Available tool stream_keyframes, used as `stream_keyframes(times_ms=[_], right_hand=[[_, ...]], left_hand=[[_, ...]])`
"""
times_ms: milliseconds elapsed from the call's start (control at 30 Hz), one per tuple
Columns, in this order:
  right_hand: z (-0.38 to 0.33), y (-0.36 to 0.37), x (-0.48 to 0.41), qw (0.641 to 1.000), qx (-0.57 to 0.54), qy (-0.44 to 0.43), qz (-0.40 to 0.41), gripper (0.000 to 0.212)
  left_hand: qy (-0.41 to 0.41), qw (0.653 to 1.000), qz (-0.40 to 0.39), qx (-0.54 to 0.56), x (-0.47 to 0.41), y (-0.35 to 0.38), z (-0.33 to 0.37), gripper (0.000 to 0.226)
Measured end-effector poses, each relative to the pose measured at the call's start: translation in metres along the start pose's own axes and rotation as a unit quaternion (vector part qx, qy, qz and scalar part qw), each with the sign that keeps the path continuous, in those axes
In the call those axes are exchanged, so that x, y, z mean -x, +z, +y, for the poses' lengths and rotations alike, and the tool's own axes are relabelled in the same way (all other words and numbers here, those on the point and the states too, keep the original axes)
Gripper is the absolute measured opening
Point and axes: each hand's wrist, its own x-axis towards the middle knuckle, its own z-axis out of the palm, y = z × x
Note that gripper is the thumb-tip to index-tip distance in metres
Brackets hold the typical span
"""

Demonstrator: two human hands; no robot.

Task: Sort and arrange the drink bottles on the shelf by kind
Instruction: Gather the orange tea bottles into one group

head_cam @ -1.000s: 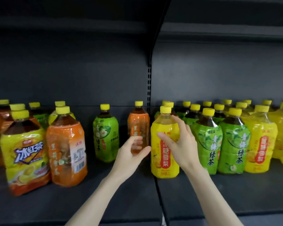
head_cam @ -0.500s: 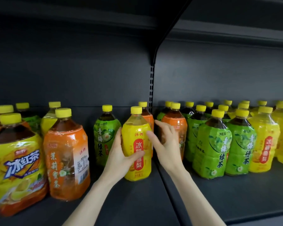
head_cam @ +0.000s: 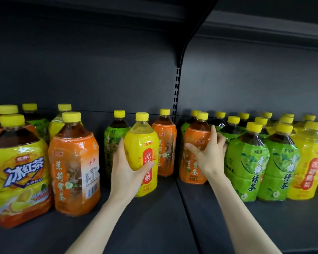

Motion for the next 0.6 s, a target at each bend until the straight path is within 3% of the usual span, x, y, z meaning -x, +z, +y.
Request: stream_keyframes(times_ms=[200,367,500,600], right_hand=[[-0.008,-0.004,0.018,0.998,-0.003,-0.047,0.031,0.099],[-0.011,-0.003,0.030,0.995,-0.087,-0.044,0.010,0.097],[-0.008,-0.005,0.035,0.987,-0.153,-0.036,-0.021,0.094],[-0.006,-0.004,0.036,0.988,-0.152,-0.036,-0.011,0.094]], left_hand=[[-0.014,0.997,0.031,-0.070,-0.005,-0.001,0.000,0.108],[-0.003,0.989,0.065,-0.136,0.000,0.001,0.003,0.105],[0.132,0.972,0.155,-0.117,0.018,0.006,0.019,0.067],[0.206,0.974,0.096,-0.006,0.020,0.026,0.040,0.036]])
